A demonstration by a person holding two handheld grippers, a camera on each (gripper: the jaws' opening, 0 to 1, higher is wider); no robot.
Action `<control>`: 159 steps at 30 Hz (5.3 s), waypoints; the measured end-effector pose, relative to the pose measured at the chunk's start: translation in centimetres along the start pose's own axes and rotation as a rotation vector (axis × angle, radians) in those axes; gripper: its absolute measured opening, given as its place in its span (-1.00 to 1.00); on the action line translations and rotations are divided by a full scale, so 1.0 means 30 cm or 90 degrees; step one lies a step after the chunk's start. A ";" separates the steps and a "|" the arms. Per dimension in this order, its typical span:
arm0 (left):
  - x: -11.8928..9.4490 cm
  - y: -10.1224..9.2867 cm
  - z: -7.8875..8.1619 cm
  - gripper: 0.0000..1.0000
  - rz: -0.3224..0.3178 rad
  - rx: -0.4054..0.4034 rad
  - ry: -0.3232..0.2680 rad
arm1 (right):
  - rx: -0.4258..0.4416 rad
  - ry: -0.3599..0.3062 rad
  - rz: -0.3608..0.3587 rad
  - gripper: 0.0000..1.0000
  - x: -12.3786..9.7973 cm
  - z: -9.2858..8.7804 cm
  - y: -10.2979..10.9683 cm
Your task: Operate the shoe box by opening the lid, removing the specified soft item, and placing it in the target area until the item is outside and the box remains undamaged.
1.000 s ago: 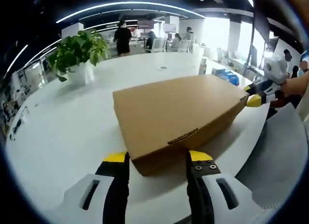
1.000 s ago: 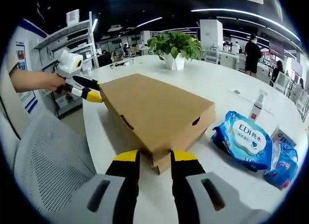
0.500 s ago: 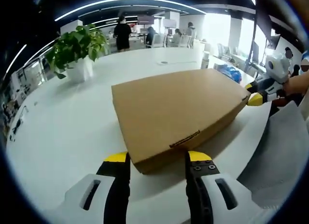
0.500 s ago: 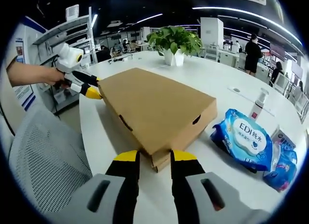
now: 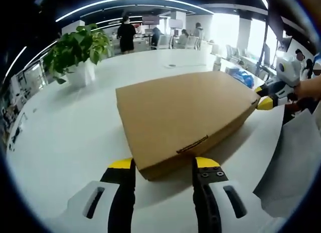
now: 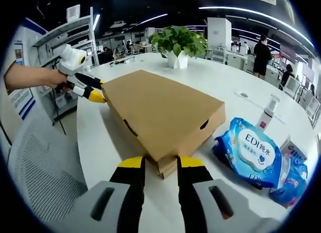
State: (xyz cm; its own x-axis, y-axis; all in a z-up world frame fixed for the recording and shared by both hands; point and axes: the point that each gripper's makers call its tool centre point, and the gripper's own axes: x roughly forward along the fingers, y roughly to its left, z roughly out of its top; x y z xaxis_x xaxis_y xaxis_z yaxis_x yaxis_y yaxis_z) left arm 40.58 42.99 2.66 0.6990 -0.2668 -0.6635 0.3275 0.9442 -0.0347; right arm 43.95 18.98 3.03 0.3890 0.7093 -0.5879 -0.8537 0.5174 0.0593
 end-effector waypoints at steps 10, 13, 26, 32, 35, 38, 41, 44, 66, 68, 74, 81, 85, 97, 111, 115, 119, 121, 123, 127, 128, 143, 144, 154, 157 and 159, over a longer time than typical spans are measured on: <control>0.053 0.032 0.034 -0.14 0.000 0.002 0.009 | -0.001 0.002 -0.010 -0.55 0.031 0.030 -0.054; 0.069 0.040 0.049 -0.14 -0.001 0.003 0.012 | 0.001 0.002 -0.013 -0.55 0.043 0.040 -0.077; 0.145 0.086 0.120 -0.14 -0.002 0.003 0.009 | -0.002 0.006 -0.022 -0.54 0.095 0.084 -0.171; 0.185 0.115 0.156 -0.14 -0.003 0.004 0.013 | -0.006 0.010 -0.025 -0.54 0.124 0.108 -0.217; 0.203 0.129 0.170 -0.14 -0.004 0.004 0.014 | -0.012 0.014 -0.027 -0.54 0.136 0.117 -0.237; 0.218 0.140 0.183 -0.15 -0.005 0.004 0.012 | -0.012 0.017 -0.028 -0.54 0.149 0.127 -0.259; 0.234 0.148 0.196 -0.15 -0.004 0.002 0.012 | -0.012 0.021 -0.030 -0.54 0.159 0.137 -0.277; 0.249 0.154 0.208 -0.15 -0.004 0.001 0.012 | -0.007 0.022 -0.035 -0.53 0.166 0.142 -0.297; 0.188 0.145 0.196 -0.02 0.009 0.023 0.012 | 0.015 -0.028 -0.072 -0.41 0.076 0.165 -0.306; 0.169 0.132 0.196 0.02 0.010 0.018 0.006 | 0.018 -0.033 -0.078 -0.39 0.050 0.159 -0.308; 0.107 0.066 0.204 0.10 0.001 0.011 -0.021 | 0.056 -0.059 -0.112 -0.28 -0.049 0.146 -0.318; 0.041 -0.022 0.215 0.25 -0.011 0.004 -0.050 | 0.075 -0.057 -0.141 -0.14 -0.150 0.084 -0.315; 0.002 -0.065 0.219 0.34 -0.016 0.005 -0.065 | 0.093 -0.062 -0.166 -0.07 -0.224 0.042 -0.320; -0.119 -0.218 0.227 0.61 -0.042 0.027 -0.110 | 0.083 -0.054 -0.221 0.06 -0.397 -0.053 -0.306; -0.202 -0.347 0.148 0.94 -0.057 0.013 -0.118 | 0.098 -0.072 -0.248 0.34 -0.542 -0.125 -0.265; -0.240 -0.346 0.145 0.99 -0.050 -0.011 -0.144 | 0.105 -0.076 -0.252 0.46 -0.578 -0.145 -0.252; -0.255 -0.346 0.128 1.00 -0.047 -0.019 -0.148 | 0.105 -0.078 -0.255 0.60 -0.602 -0.167 -0.240; -0.261 -0.350 0.122 1.00 -0.048 -0.021 -0.150 | 0.105 -0.081 -0.259 0.63 -0.612 -0.176 -0.238; -0.263 -0.354 0.120 1.00 -0.050 -0.021 -0.151 | 0.105 -0.090 -0.260 0.70 -0.621 -0.175 -0.233; -0.262 -0.356 0.125 1.00 -0.044 -0.017 -0.156 | 0.105 -0.101 -0.258 0.87 -0.630 -0.169 -0.222; -0.260 -0.359 0.127 1.00 -0.042 -0.014 -0.157 | 0.105 -0.103 -0.258 0.92 -0.631 -0.169 -0.221; -0.258 -0.347 0.137 1.00 -0.030 -0.015 -0.165 | 0.095 -0.100 -0.261 0.92 -0.635 -0.168 -0.213; -0.256 -0.349 0.134 1.00 -0.031 -0.014 -0.163 | 0.098 -0.102 -0.261 0.92 -0.635 -0.168 -0.214; -0.238 -0.366 0.130 1.00 -0.037 -0.009 -0.160 | 0.105 -0.102 -0.266 0.92 -0.639 -0.175 -0.220; -0.233 -0.368 0.128 1.00 -0.039 -0.008 -0.158 | 0.107 -0.102 -0.267 0.92 -0.639 -0.176 -0.222; -0.232 -0.369 0.128 1.00 -0.040 -0.006 -0.158 | 0.107 -0.101 -0.268 0.92 -0.639 -0.177 -0.224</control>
State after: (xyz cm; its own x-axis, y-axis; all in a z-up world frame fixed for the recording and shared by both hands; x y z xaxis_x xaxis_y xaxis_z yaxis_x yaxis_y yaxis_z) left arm 34.53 33.65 10.54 0.8125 -0.3629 -0.4563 0.3700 0.9258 -0.0775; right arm 40.40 -0.65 9.63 0.7483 0.4794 -0.4585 -0.5482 0.8361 -0.0205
